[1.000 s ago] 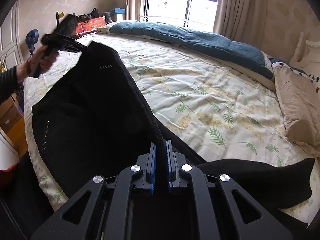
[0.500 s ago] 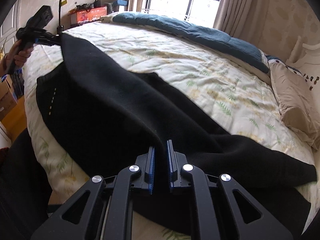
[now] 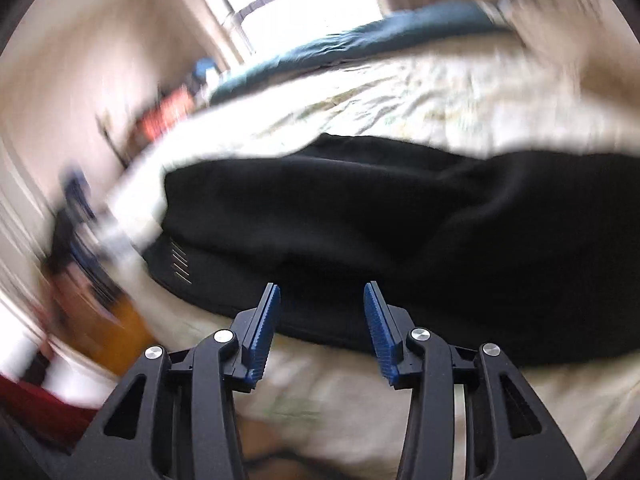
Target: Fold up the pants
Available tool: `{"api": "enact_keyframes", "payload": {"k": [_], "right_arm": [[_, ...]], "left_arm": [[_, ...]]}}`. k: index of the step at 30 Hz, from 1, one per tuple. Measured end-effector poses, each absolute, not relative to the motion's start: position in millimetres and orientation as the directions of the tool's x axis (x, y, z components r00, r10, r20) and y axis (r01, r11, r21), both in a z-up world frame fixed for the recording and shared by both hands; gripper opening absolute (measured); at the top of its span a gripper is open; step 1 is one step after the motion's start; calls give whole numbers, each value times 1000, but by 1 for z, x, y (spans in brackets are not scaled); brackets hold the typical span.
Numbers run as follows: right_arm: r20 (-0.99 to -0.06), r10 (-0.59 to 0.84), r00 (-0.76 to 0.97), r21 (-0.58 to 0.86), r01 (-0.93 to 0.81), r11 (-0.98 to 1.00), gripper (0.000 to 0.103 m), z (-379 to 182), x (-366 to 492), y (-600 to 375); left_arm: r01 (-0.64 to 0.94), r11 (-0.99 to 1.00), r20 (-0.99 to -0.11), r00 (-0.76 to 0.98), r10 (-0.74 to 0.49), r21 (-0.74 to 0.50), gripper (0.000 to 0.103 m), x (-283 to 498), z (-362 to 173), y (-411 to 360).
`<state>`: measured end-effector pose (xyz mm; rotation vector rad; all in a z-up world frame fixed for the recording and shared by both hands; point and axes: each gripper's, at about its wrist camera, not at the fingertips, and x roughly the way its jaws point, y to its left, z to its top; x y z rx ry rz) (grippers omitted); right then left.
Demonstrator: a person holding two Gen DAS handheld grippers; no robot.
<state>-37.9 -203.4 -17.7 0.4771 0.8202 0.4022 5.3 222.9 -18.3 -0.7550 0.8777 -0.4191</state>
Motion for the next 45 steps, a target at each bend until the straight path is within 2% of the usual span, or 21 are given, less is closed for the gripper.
{"api": "enact_keyframes", "payload": {"k": [5,9,17,20,24,25,27,29,31,33,34,35,36,37,39,45], "right_arm": [[-547,574,610,670,-92,736,45,-33,-34,-196],[-518,598,612,735,-40,677,55,-46,-31,-190],[-430,642,635,845,31,535,55,-62,-24,-194],[-403,631,663,874,73,481,55,-69,-19,-197],[-373,598,710,897,112,427,55,-70,-16,-199],[-370,590,718,900,119,419,55,-70,-17,-199],[-370,564,738,902,139,410,55,-70,-21,-199],[-393,540,744,887,152,436,54,-68,-23,-195],[-420,522,742,869,164,466,51,-68,-23,-191],[-438,517,736,859,173,482,40,-67,-17,-192],[-441,518,733,858,175,482,37,-68,-16,-192],[-446,518,730,857,180,484,31,-68,-15,-193],[-447,521,727,857,181,483,21,-70,-14,-194],[-447,525,725,858,179,482,17,-71,-13,-194],[-440,535,721,865,181,468,12,-74,-13,-196],[-400,555,729,880,135,456,9,-58,-26,-196]], "left_arm": [[-63,619,-527,597,-605,-783,81,23,-39,207],[-103,624,-535,634,-559,-775,81,33,-44,203],[-157,626,-531,703,-472,-764,81,50,-44,198],[-171,624,-530,718,-451,-762,85,53,-42,194],[-172,652,-545,722,-427,-739,85,55,-39,186],[-170,656,-546,722,-425,-736,83,54,-38,185],[-179,673,-566,712,-415,-718,73,53,-37,184],[-182,702,-591,701,-399,-689,58,51,-34,181],[-183,724,-611,691,-387,-665,50,51,-32,180],[-177,742,-624,681,-383,-647,45,51,-31,179],[-175,746,-628,677,-382,-642,40,50,-31,180],[-179,753,-638,672,-376,-633,29,52,-31,181],[-185,755,-642,671,-370,-629,22,52,-31,182],[-188,750,-640,673,-372,-634,14,52,-31,184],[-185,717,-618,674,-405,-672,11,52,-33,188],[-189,656,-571,695,-437,-731,9,32,-25,197]]}}
